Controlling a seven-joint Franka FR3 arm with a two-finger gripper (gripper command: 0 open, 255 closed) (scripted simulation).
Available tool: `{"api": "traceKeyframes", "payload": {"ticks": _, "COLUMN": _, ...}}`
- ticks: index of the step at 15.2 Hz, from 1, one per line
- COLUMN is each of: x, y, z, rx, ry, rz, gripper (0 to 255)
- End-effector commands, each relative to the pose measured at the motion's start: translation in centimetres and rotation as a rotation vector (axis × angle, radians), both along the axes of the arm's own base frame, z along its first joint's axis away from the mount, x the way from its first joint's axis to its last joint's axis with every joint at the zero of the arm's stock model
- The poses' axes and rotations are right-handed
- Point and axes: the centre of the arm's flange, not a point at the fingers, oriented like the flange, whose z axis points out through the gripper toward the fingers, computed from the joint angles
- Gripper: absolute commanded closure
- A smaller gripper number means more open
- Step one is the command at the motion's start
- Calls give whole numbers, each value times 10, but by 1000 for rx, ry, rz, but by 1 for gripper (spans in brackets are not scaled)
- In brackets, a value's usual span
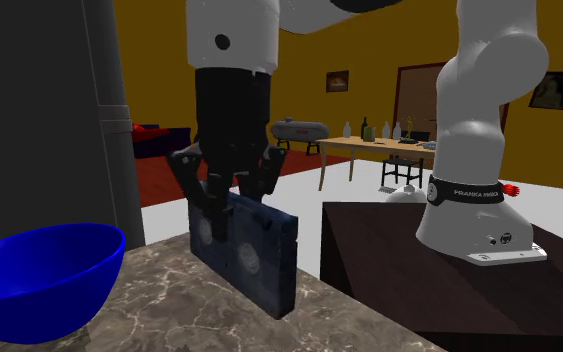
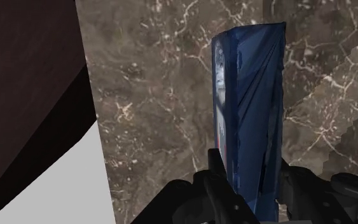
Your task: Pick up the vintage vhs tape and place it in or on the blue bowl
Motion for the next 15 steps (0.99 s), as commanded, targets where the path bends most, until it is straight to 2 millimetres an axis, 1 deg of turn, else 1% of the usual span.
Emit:
{"api": "traceKeyframes", "payload": {"ticks": 1, "x": -1, "y": 0, "z": 10, "rx": 1, "ry": 0, "rz": 0, "gripper": 255}}
{"api": "traceKeyframes", "payload": {"ticks": 15, "x": -1, "y": 0, "z": 84, "rx": 1, "ry": 0, "rz": 0, "gripper": 255}}
